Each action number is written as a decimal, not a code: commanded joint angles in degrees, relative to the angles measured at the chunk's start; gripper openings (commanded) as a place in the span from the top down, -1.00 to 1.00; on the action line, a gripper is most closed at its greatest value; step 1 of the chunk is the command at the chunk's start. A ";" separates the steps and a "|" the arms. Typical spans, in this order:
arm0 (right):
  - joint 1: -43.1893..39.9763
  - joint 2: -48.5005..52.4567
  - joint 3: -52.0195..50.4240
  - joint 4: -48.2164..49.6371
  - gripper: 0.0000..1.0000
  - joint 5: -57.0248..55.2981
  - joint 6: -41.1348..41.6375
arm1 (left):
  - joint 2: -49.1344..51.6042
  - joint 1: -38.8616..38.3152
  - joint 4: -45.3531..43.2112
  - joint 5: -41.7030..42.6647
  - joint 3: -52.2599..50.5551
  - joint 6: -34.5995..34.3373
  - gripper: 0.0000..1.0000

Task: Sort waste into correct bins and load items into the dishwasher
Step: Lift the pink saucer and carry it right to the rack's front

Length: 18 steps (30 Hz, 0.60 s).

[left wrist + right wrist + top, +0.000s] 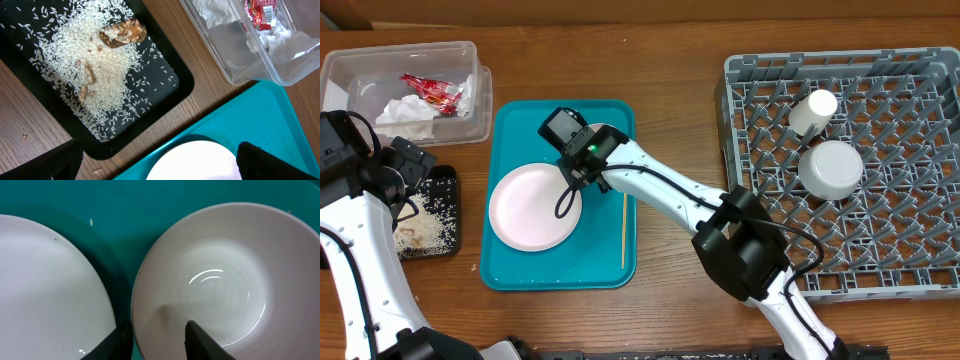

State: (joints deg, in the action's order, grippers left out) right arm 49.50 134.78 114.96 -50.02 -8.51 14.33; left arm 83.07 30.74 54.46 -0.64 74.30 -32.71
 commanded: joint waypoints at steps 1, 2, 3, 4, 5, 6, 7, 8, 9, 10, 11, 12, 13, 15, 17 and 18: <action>0.04 1.55 0.44 0.48 0.28 -0.46 0.85 | 0.09 -0.02 -0.07 0.24 0.44 -0.55 -0.99; 0.04 1.55 0.44 0.50 0.28 -0.46 0.87 | 0.09 -0.02 -0.07 0.24 0.44 -0.55 -1.00; 0.04 1.55 0.44 0.48 0.30 -0.46 0.87 | 0.09 -0.02 -0.07 0.24 0.44 -0.55 -1.00; 0.04 1.55 0.44 0.46 0.36 -0.46 0.87 | 0.09 -0.02 -0.07 0.24 0.44 -0.55 -1.00; 0.04 1.55 0.44 0.44 0.47 -0.44 0.87 | 0.09 -0.02 -0.07 0.24 0.44 -0.55 -1.00; 0.04 1.55 0.44 0.46 0.56 -0.44 0.90 | 0.09 -0.02 -0.07 0.24 0.44 -0.55 -1.00; 0.07 1.53 0.48 0.46 0.63 -0.42 0.92 | 0.09 -0.02 -0.07 0.24 0.44 -0.55 -0.99; 0.07 1.53 0.61 0.33 0.69 -0.20 0.90 | 0.09 -0.02 -0.07 0.24 0.44 -0.55 -1.00; 0.07 1.53 1.18 -0.22 0.77 0.48 0.90 | 0.09 -0.02 -0.07 0.24 0.44 -0.55 -1.00; 0.07 1.53 1.66 -0.63 0.81 1.03 0.92 | 0.09 -0.02 -0.07 0.24 0.44 -0.55 -1.00; 0.07 1.53 2.40 -1.27 0.86 1.44 0.90 | 0.09 -0.02 -0.07 0.24 0.44 -0.55 -0.99; 0.04 1.53 3.72 -2.49 0.92 1.73 0.90 | 0.09 -0.02 -0.07 0.24 0.44 -0.55 -1.00; 0.04 1.53 5.09 -3.76 0.92 1.73 0.90 | 0.09 -0.02 -0.07 0.24 0.44 -0.55 -1.00; 0.04 1.42 9.01 -7.28 0.92 1.70 0.90 | 0.09 -0.02 -0.07 0.24 0.44 -0.55 -1.00; -0.13 1.07 14.45 -11.65 0.92 1.68 0.87 | 0.09 -0.02 -0.09 0.24 0.44 -0.55 -1.00; -0.22 0.85 16.48 -13.20 0.92 1.68 0.87 | 0.09 -0.02 -0.07 0.24 0.44 -0.55 -1.00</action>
State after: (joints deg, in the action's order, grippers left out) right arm 49.54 135.63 123.20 -59.88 -7.29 14.94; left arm 83.07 30.74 54.46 -0.64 74.30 -32.71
